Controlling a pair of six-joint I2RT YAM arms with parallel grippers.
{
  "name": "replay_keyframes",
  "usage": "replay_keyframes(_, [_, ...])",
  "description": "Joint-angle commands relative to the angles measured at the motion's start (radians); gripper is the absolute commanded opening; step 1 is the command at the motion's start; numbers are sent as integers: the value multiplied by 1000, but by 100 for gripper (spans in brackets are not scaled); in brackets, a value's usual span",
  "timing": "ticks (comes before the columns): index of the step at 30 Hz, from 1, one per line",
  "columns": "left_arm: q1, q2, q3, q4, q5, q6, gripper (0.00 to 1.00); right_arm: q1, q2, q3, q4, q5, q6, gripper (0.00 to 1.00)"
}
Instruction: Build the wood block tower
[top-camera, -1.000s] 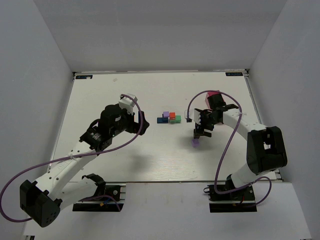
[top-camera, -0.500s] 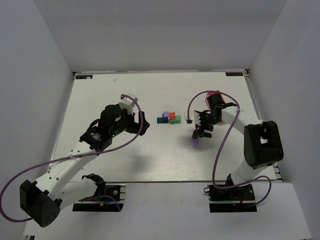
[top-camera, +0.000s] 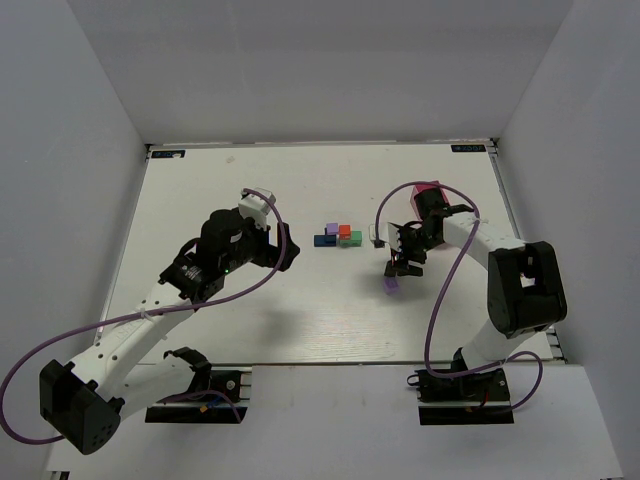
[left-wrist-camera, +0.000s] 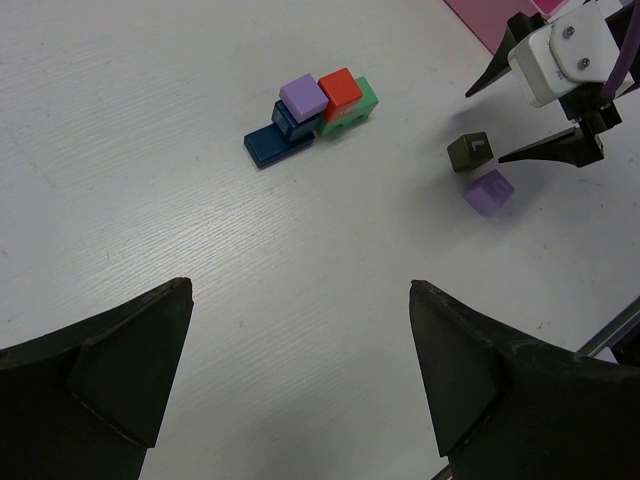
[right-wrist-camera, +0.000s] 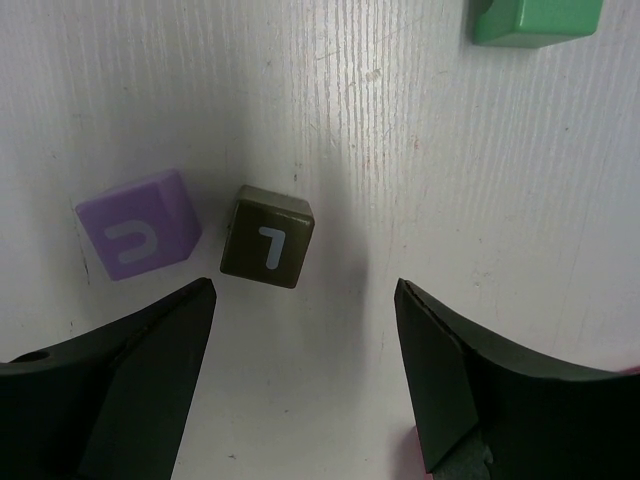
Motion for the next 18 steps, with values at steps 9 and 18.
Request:
replay_keyframes(9, [5, -21, -5, 20, 14, 6, 100, 3, 23, 18, 12, -44, 53, 75])
replay_keyframes(18, [5, -21, -5, 20, 14, 6, 100, 25, 11, -14, 13, -50, 59, 76])
